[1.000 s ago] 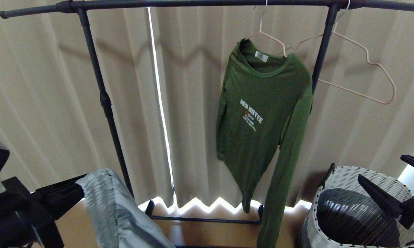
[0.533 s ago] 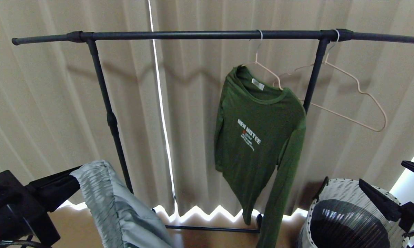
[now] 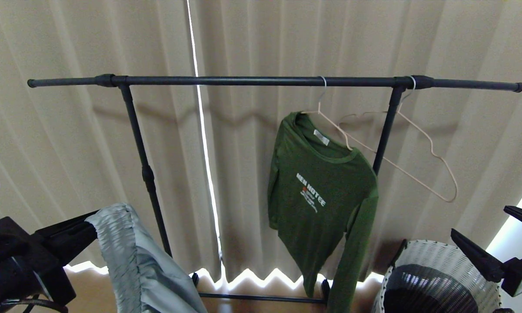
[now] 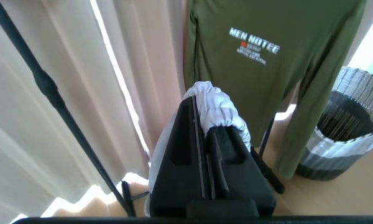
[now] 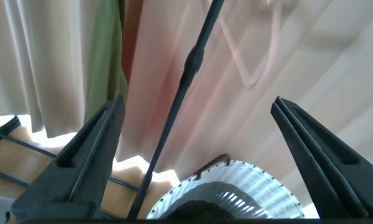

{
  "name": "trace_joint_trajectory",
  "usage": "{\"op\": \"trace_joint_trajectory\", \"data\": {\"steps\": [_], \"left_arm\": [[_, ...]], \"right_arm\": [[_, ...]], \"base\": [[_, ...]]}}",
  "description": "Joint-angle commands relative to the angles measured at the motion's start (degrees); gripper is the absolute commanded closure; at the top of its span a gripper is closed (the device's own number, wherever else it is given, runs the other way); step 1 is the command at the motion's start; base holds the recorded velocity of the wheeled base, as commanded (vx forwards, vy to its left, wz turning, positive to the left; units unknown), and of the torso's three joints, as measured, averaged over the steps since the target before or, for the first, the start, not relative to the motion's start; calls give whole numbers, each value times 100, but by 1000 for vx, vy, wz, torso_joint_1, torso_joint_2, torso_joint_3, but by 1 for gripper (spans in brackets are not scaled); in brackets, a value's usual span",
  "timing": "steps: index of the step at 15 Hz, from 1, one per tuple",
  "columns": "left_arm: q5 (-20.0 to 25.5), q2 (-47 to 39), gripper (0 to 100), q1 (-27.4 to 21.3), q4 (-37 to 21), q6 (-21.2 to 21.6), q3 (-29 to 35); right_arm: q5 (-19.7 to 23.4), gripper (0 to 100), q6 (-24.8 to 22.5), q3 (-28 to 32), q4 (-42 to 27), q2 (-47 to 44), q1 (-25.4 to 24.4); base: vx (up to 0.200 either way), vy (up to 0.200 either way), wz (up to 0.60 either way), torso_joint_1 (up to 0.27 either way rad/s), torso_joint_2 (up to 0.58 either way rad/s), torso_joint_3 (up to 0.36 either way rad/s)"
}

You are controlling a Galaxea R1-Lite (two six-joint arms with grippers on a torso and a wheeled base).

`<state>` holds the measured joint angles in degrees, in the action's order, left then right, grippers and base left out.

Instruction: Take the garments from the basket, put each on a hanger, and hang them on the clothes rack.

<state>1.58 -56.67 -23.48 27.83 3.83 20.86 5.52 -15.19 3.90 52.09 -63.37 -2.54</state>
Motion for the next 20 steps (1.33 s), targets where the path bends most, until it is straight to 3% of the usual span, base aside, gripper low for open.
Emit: {"op": "trace_joint_trajectory", "data": {"steps": [1, 7, 15, 20], "left_arm": [[0, -28, 100, 1, 3, 4, -12], [0, -28, 100, 1, 12, 101, -135], [0, -54, 100, 133, 29, 92, -161], [0, -28, 100, 151, 29, 92, -170]], "right_arm": [[1, 0, -2, -12, 3, -18, -1], [10, 0, -10, -100, -23, -18, -1], [10, 0, -10, -109, -138, -9, -10], [10, 0, -10, -118, -147, -9, -10]], "base": [[0, 0, 0, 232, -505, -286], [0, 0, 0, 205, -457, -247], [0, 0, 0, 13, -24, -15], [200, 0, 0, 5, -2, 2]]}}
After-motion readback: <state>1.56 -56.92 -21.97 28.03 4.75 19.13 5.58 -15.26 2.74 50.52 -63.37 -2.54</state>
